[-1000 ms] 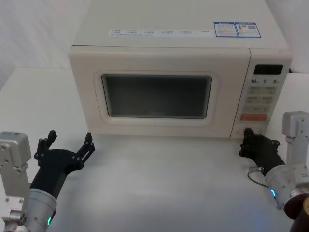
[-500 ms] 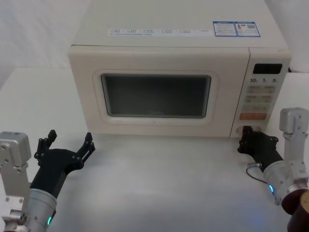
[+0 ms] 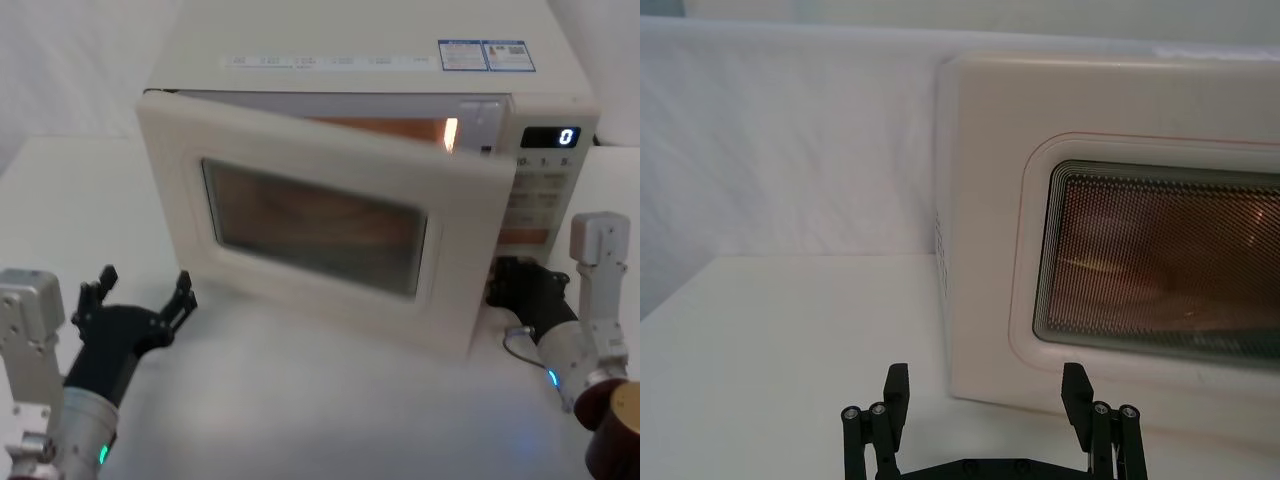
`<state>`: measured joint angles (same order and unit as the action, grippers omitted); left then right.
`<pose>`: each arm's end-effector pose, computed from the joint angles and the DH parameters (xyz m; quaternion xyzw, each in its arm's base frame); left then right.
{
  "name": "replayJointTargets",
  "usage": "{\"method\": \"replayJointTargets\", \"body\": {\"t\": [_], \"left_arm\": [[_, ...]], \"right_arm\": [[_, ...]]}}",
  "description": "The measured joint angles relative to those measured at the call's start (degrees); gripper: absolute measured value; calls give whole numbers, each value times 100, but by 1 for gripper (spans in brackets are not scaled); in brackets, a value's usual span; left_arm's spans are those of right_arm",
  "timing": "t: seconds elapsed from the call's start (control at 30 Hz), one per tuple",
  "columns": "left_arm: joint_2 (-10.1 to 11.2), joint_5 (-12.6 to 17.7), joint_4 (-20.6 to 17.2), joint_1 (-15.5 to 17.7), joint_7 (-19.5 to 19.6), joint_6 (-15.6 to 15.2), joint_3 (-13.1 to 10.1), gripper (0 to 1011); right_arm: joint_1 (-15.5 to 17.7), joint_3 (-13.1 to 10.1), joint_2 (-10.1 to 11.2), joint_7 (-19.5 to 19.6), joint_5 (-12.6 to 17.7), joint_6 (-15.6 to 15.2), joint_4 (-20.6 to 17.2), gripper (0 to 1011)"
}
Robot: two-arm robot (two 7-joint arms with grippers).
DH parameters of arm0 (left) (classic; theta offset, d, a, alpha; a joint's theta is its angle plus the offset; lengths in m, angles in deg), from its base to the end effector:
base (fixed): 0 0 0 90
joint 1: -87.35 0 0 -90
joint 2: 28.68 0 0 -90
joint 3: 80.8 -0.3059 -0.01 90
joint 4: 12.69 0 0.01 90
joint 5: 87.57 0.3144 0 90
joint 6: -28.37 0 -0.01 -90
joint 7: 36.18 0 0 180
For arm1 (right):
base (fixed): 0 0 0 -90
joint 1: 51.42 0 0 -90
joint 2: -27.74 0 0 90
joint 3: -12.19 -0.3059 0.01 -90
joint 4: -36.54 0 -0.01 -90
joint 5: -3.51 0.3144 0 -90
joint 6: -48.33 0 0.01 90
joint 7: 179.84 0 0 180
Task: Press the button to open the microwave door with one hand; close the microwave door with the other hand.
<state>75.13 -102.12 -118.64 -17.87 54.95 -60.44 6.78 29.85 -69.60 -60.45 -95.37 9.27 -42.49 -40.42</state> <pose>0.2544 0.0407 -0.3002 -0.0174 0.0065 0.6616 0.7496 0.3759 0.0339 -0.3371 -0.0177 0.0502 -0.6213 0.7817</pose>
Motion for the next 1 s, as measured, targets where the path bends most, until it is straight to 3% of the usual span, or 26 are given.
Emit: {"method": "replayJointTargets", "body": {"t": [0.43,1.0], "left_arm": [[0,0,0,0,0,0,0,1001],[0,0,0,0,-1,0,0,1001]], "right_arm": [[42,-2,-12,24,-48,10,-49,0],[512,-13,57,-4,-36,-181,-667,0]]}}
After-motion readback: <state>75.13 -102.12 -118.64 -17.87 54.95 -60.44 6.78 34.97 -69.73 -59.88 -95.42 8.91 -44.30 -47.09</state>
